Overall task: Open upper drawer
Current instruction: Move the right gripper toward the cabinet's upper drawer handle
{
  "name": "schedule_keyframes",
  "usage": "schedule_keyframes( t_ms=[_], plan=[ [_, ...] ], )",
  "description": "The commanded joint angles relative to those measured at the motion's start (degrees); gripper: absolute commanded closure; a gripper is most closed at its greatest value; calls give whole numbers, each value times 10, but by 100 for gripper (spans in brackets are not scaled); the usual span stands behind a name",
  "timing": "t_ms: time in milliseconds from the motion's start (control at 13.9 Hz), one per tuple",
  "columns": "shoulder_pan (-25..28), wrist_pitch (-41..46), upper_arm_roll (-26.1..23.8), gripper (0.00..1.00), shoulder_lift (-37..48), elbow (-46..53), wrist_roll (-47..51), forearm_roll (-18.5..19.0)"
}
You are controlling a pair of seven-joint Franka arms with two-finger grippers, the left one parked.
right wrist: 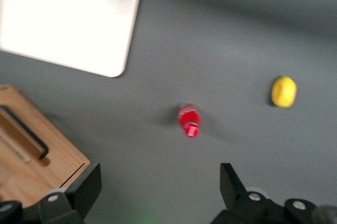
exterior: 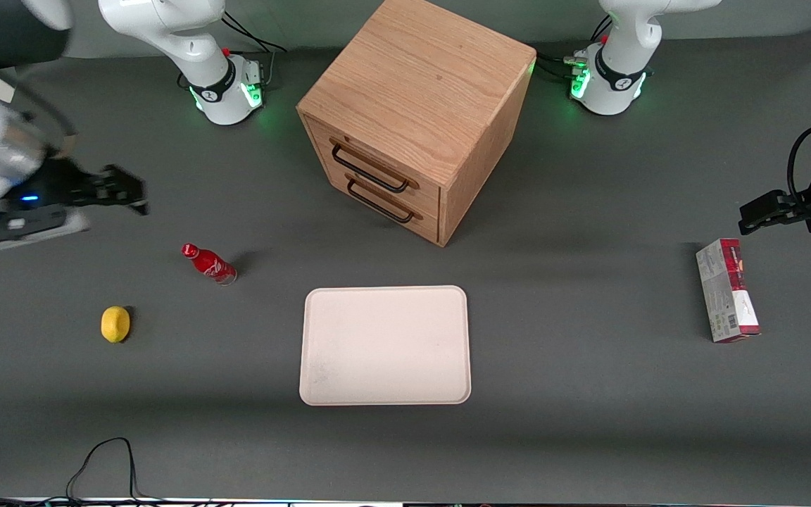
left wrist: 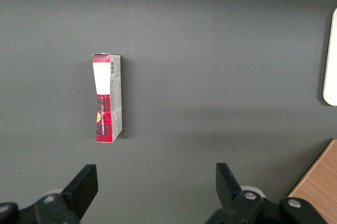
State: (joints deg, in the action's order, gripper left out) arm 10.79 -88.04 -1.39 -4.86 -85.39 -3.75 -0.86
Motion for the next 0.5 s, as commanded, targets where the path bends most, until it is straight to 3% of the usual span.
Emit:
schedule_keyframes(
  t_ms=[0,431],
  plan=[
    [74,1,3,0,-15,14,6,-5],
    [208,-11,3,0,-41,5,-11,-7]
  ],
)
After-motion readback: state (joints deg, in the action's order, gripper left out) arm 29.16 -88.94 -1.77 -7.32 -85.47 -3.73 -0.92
